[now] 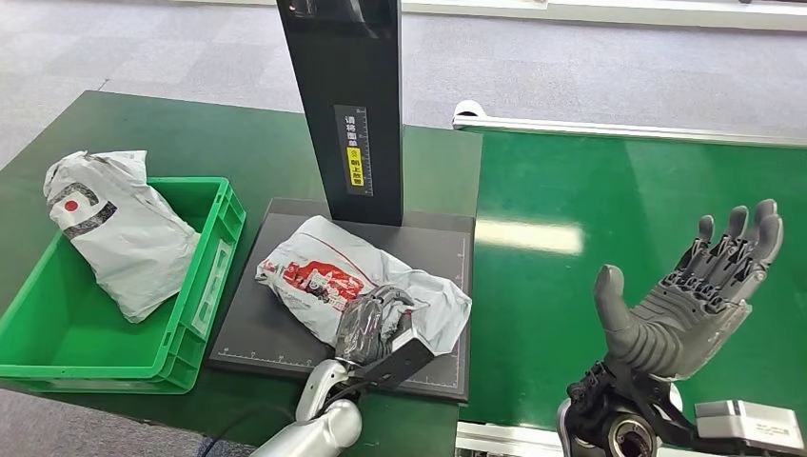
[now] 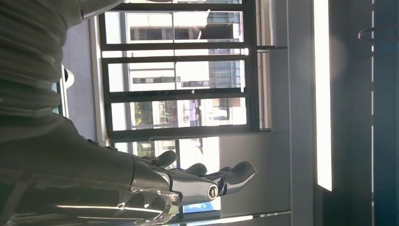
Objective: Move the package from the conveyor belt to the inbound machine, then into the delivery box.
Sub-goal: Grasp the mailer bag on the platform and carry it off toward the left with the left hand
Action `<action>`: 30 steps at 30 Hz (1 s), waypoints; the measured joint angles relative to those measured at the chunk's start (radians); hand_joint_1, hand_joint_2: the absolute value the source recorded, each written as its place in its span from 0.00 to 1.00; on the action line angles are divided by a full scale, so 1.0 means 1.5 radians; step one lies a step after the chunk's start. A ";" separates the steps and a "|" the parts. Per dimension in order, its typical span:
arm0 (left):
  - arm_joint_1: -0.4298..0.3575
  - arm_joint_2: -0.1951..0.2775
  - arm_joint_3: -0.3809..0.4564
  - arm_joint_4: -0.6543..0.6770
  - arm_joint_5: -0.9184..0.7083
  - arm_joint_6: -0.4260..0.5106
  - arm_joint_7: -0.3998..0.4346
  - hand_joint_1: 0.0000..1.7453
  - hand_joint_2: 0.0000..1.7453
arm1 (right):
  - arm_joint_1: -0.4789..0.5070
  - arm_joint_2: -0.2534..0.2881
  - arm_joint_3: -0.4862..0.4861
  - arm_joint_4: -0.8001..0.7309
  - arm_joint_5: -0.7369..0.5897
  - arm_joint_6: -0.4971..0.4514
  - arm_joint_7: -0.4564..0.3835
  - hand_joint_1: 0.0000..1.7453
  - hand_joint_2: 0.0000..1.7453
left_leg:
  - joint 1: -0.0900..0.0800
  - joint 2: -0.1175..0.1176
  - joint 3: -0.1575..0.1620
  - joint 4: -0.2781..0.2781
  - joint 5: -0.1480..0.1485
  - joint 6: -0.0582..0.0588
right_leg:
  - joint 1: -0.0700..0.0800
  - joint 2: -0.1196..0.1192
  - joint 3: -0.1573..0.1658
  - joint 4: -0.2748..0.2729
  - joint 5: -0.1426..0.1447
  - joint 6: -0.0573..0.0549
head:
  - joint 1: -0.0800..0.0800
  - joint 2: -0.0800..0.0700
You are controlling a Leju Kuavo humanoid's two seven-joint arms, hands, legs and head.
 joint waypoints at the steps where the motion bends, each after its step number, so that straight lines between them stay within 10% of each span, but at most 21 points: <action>1: -0.003 0.000 0.000 0.008 -0.011 0.006 0.002 0.97 1.00 | -0.001 0.000 0.000 0.001 0.001 -0.005 0.000 0.00 1.00 | 0.000 0.000 0.000 0.000 0.000 0.000 | 0.000 0.000 0.000 0.000 0.000 0.000 | 0.000 0.000; 17: -0.009 0.001 0.042 0.006 0.032 0.011 -0.073 1.00 1.00 | -0.003 0.000 0.000 0.006 0.015 -0.027 -0.001 0.00 1.00 | 0.000 0.000 0.001 0.000 0.000 0.000 | 0.000 0.000 0.001 0.000 0.000 0.000 | 0.000 0.000; 30: 0.088 0.074 0.091 -0.457 0.032 0.010 -0.087 1.00 1.00 | 0.011 0.000 -0.011 0.013 0.014 -0.016 -0.014 0.00 1.00 | 0.000 0.000 0.000 0.000 0.000 0.000 | 0.000 0.000 0.000 0.000 0.000 0.000 | 0.000 0.000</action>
